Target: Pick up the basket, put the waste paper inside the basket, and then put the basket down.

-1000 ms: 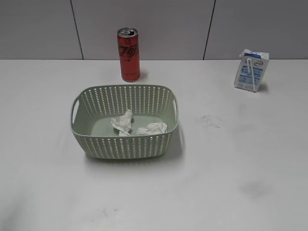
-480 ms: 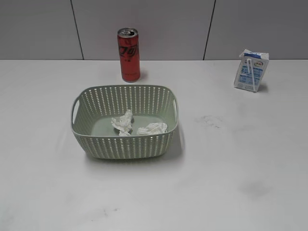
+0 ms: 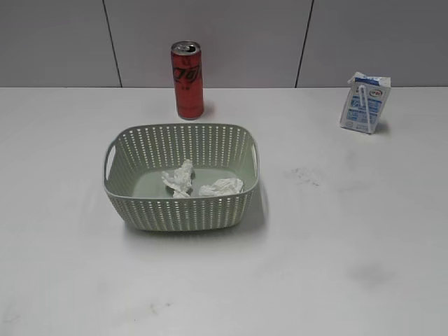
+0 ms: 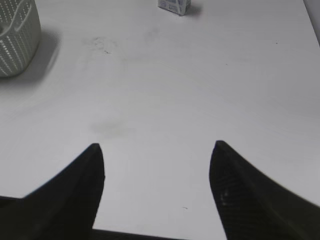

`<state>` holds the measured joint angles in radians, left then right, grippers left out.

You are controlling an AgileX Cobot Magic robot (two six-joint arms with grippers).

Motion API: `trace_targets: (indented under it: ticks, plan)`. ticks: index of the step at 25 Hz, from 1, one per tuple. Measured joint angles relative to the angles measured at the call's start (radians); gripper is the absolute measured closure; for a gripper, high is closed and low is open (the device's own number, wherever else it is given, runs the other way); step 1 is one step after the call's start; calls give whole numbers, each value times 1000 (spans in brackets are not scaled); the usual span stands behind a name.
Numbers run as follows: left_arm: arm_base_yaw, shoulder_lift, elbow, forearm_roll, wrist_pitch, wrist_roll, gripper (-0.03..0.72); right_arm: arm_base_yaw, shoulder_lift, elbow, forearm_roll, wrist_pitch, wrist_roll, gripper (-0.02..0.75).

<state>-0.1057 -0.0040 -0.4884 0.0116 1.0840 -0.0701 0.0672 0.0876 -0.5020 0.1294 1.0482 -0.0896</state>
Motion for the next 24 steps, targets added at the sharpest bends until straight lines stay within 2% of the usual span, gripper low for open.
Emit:
trace_targets:
  ticks: [10, 24]
  plan:
    - [0, 0, 0, -1, 1, 0, 105, 0, -91, 0, 22, 1, 1, 239]
    - [0, 0, 0, -1, 1, 0, 110, 0, -91, 0, 39, 1, 1, 239]
